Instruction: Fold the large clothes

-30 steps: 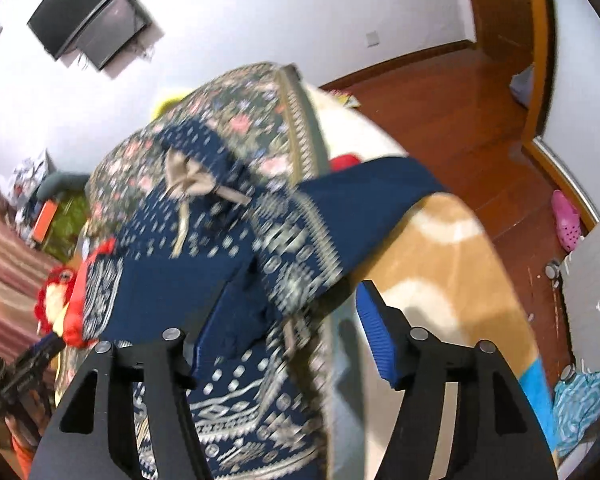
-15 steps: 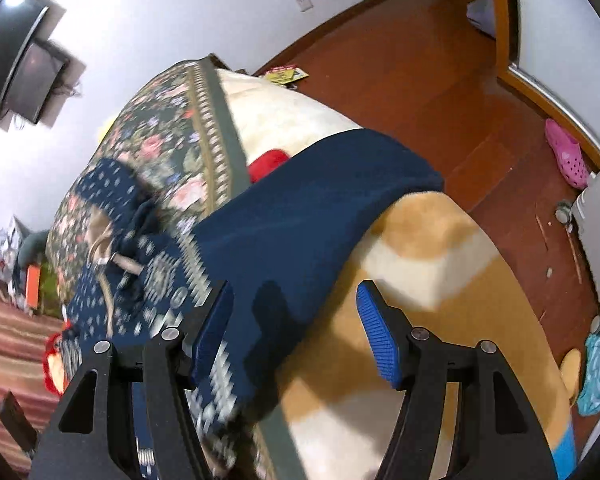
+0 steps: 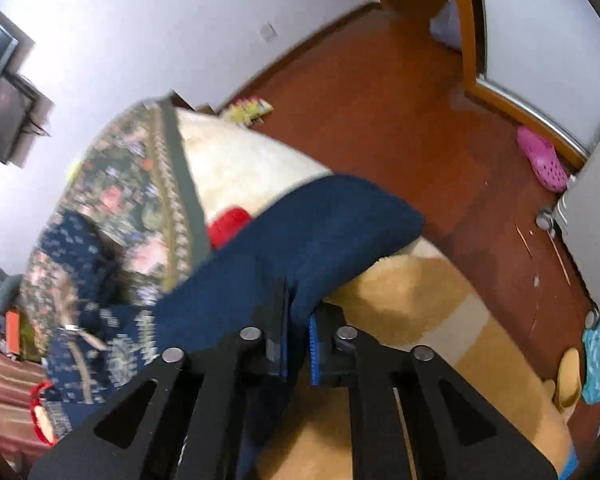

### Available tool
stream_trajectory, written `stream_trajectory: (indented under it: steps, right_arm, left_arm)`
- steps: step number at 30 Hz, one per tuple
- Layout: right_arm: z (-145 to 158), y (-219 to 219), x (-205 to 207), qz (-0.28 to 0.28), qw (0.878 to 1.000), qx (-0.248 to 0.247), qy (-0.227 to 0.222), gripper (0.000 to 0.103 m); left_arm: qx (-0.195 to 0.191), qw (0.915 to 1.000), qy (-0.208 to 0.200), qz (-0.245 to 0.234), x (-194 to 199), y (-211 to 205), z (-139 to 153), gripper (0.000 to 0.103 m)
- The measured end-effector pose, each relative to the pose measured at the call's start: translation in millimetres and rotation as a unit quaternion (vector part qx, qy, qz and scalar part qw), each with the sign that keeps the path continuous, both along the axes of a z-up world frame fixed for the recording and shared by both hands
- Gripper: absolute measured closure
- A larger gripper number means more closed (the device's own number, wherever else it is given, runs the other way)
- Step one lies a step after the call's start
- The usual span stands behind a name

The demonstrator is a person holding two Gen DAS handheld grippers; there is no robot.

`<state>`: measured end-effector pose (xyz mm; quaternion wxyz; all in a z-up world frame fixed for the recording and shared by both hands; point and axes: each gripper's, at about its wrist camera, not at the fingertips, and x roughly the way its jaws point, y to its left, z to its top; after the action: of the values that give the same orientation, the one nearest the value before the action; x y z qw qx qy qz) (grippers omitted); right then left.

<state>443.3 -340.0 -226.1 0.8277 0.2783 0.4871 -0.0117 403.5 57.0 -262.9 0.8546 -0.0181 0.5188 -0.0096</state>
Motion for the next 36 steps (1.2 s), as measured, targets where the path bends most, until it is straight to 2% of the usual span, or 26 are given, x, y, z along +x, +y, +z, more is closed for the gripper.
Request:
stream_trajectory:
  steps: [2,5,10,13,18,22,26,32,36]
  right_arm:
    - [31,-7,-11,-0.004,0.999,0.006,-0.038,0.099]
    - [85,-7,-28,0.001,0.995,-0.020,-0.102,0.099]
    - [171,9,-59,0.040,0.979,-0.058,-0.194,0.099]
    - [203,27,-77,0.069,0.970,-0.061,-0.227,0.099]
    - [224,71,-94,0.121,0.959,-0.068,-0.247,0.099]
    - [215,111,-101,0.167,0.954,-0.077,-0.238,0.099]
    - [192,155,-96,0.214,0.952,-0.074,-0.207,0.099]
    - [134,232,-89,0.282,0.952,-0.044,-0.111,0.099]
    - [98,268,-98,0.309,0.947,-0.059,-0.065,0.099]
  left_arm:
    - [0.000,1.0000,0.001,0.002,-1,0,0,0.037]
    - [-0.008,0.9999,0.005,0.008,-2,2,1,0.037]
    - [-0.025,0.9994,0.012,0.022,-12,5,6,0.037]
    - [-0.037,0.9989,0.007,0.027,-23,7,17,0.037]
    - [-0.035,0.9987,-0.020,0.031,-43,16,47,0.037]
    - [-0.037,0.9974,-0.050,0.036,-64,30,73,0.037]
    - [-0.039,0.9960,-0.069,0.042,-84,45,90,0.037]
    - [-0.021,0.9943,-0.094,0.046,-114,62,106,0.037]
    - [-0.014,0.9940,-0.100,0.043,-129,72,108,0.037]
